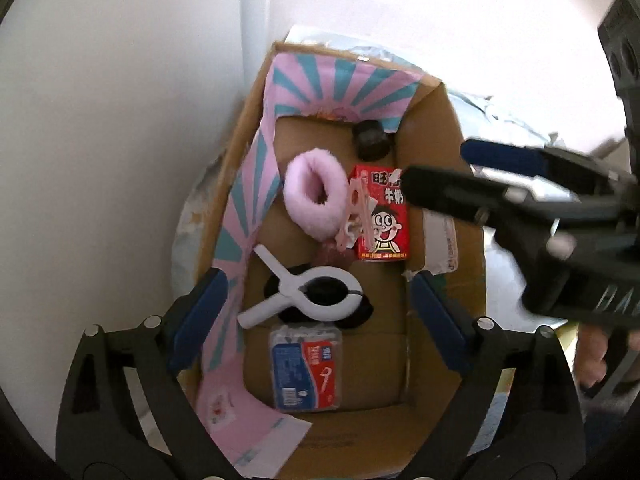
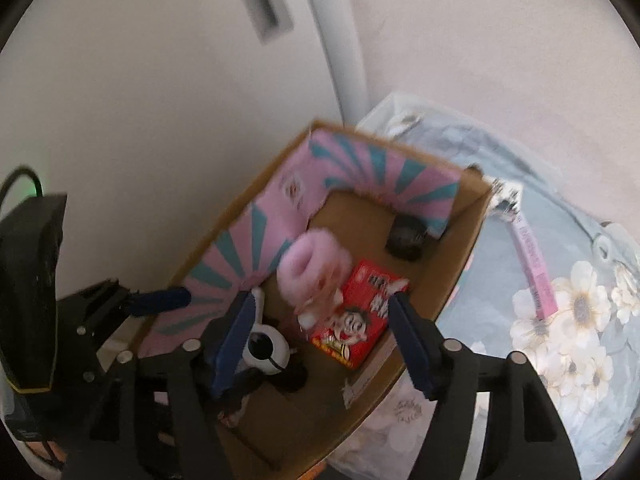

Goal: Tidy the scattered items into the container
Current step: 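Carry white clip and pink clothespin into the cardboard box and open both tools, then move both tools back to the tray toward the hair tie and pink tube box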

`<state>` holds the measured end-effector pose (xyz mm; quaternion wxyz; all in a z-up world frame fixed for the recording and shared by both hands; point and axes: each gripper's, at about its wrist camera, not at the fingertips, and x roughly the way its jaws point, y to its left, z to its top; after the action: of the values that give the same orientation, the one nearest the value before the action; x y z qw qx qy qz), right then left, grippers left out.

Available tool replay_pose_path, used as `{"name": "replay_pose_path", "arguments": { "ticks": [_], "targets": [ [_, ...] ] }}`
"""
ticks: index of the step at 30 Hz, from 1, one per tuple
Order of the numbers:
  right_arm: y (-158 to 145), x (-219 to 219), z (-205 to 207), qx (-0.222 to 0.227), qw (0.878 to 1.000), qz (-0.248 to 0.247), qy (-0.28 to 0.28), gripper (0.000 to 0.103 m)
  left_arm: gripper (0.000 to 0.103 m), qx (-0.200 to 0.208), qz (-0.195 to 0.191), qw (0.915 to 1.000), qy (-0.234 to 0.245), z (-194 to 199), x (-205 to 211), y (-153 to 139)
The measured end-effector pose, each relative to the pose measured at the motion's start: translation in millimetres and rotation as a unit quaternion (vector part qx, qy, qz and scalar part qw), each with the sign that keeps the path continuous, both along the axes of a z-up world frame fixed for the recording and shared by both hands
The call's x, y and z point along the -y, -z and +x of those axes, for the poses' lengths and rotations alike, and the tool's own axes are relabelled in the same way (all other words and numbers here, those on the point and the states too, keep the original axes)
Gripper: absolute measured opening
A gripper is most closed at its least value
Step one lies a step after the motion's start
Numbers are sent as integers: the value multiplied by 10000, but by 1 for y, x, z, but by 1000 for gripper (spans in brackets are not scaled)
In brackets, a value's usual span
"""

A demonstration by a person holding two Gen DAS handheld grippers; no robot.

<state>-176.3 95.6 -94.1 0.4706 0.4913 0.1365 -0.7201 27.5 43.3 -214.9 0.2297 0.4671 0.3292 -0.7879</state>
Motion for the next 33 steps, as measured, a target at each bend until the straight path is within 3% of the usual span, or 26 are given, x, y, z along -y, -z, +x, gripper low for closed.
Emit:
{"name": "replay_pose_path", "arguments": {
  "ticks": [3,21,27,30,33],
  "targets": [
    [-5,-9,-4,33,9997,-166,151,68,93,-6,-242,9996,137,0,-8,-8],
    [-34,-53,-22,-277,9942,-754,709,68,93,-399,-501,9973,352,-30,6,-50],
    [-42,-85,-52,-443,9885,-768,1223,68,94,-591,-916,9929,480,-66,34,-81],
    [-41,-99,-72,-490,9855,-671,1481,68,102,-744,-902,9914,591,-92,55,-92],
    [-34,-107,-93,-515,9838,-425,1666,68,102,-610,-880,9883,1090,-143,83,-91]
  ]
}}
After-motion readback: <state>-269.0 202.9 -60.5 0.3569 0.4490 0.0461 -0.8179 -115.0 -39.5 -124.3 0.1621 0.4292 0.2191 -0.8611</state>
